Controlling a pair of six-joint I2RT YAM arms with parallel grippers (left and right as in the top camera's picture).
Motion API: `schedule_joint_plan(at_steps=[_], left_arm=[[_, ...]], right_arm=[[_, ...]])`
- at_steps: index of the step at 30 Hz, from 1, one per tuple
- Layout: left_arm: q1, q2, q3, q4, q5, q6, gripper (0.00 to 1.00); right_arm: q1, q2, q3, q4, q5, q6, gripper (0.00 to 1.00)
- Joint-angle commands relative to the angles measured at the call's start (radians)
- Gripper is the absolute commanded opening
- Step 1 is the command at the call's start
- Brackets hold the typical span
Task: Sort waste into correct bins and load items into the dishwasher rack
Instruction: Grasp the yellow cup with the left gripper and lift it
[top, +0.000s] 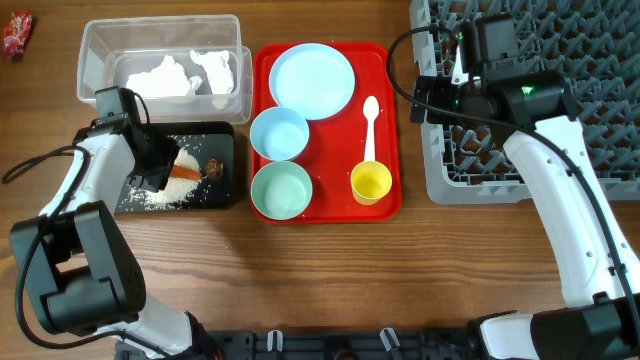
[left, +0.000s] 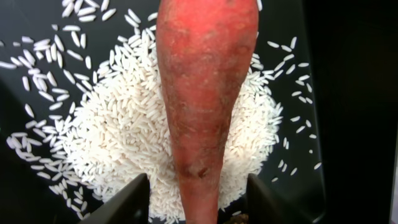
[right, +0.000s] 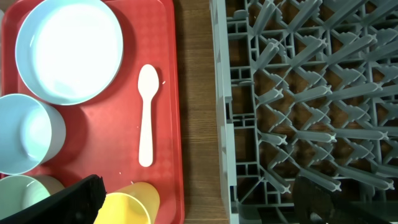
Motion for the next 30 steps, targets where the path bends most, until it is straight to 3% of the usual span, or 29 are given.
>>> schedule_joint_plan(at_steps=[1, 3, 6, 12, 16, 19, 22, 24, 30], left_arm=[[-0.003, -0.003, -0.003, 0.004, -0.016, 0.0, 0.55], [-0.003, -0.003, -0.003, 0.008, 0.011, 0.01, 0.55], [-0.003, -0.032, 0.005, 0.049, 0.174, 0.148, 0.54], [-0.016, -0.22, 0.047, 0.032, 0.318, 0.406, 0.55], [-0.11, -0.37, 0.047, 0.047, 0.314, 0.512, 0.61], [-0.25, -0.41, 0.047, 0.1, 0.296, 0.632, 0.73], [-0.391, -0.393, 0.047, 0.138, 0.154, 0.665, 0.81], [-0.488, -0.356, 0.047, 0.163, 0.042, 0.673, 0.83], [-0.616, -0.227, 0.047, 0.227, 0.019, 0.751, 0.82]], right_arm=[[-0.003, 0.01, 0.003, -0.003, -0.012, -0.017, 1.0], [-0.003, 0.01, 0.003, 0.002, -0.012, -0.017, 1.0], [-0.003, 0.01, 0.003, 0.008, -0.011, -0.025, 1.0], [-0.003, 0.01, 0.003, 0.046, -0.001, -0.024, 1.0], [-0.003, 0.01, 0.003, 0.084, -0.037, -0.024, 1.0], [-0.003, 0.01, 0.003, 0.108, -0.089, -0.024, 1.0], [-0.003, 0.01, 0.004, 0.124, -0.18, -0.024, 1.0], [-0.003, 0.01, 0.004, 0.125, -0.199, -0.024, 1.0], [-0.003, 0.01, 0.004, 0.115, -0.198, -0.024, 1.0]])
